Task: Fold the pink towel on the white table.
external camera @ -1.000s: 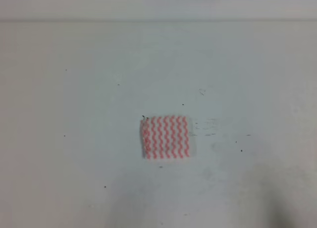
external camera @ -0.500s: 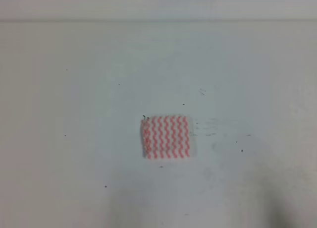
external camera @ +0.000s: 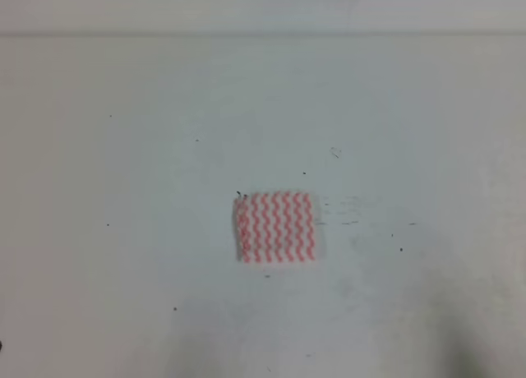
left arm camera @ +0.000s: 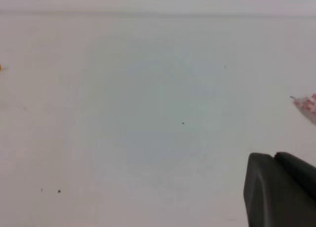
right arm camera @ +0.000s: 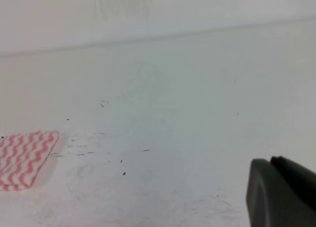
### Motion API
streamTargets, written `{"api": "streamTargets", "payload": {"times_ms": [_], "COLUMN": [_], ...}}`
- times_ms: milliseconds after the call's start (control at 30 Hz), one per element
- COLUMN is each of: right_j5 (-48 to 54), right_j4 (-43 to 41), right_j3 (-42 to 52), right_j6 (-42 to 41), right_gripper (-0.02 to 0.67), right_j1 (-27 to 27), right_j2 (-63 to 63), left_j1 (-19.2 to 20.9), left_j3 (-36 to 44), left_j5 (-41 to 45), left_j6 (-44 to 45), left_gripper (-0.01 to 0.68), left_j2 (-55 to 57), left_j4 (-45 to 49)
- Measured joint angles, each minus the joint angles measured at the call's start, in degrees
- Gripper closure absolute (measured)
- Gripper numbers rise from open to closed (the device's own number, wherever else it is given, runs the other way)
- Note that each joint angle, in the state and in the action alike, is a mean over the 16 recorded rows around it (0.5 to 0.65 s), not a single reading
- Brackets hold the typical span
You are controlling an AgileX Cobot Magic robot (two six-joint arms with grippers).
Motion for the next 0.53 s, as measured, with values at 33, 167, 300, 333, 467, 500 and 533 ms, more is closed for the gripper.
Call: {"api": "streamTargets", "payload": {"times_ms": [33,167,300,333,467,500,533], "right_j5": [0.01,0.03,0.17,0.19,0.17,0.19,0.21], "right_j4": [0.0,0.0,0.0,0.0,0.0,0.0,0.0], "right_j3": [0.0,0.0,-0.08,-0.09,-0.04,-0.05,-0.06], "right_j6": [0.0,0.0,0.01,0.01,0.01,0.01,0.01], "right_gripper": [0.667,0.667,0.667,0.667,0.667,0.667,0.667], "right_j1": [0.0,0.0,0.0,0.0,0.0,0.0,0.0], "right_j2": [0.0,0.0,0.05,0.06,0.02,0.03,0.04], "left_j1": [0.25,0.63,0.64,0.64,0.64,0.64,0.64], "left_j3": [0.0,0.0,0.0,0.0,0.0,0.0,0.0], "left_j5": [1.09,3.64,4.52,4.63,4.96,4.98,4.98], "left_j6": [-2.02,-5.24,-5.35,-5.35,-5.35,-5.35,-5.35], "left_gripper": [0.677,0.677,0.677,0.677,0.678,0.678,0.678], "left_j2": [-0.52,-1.81,-2.04,-2.03,-2.04,-2.05,-2.06], "left_j4": [1.74,4.79,5.69,5.85,6.23,6.23,6.23]}}
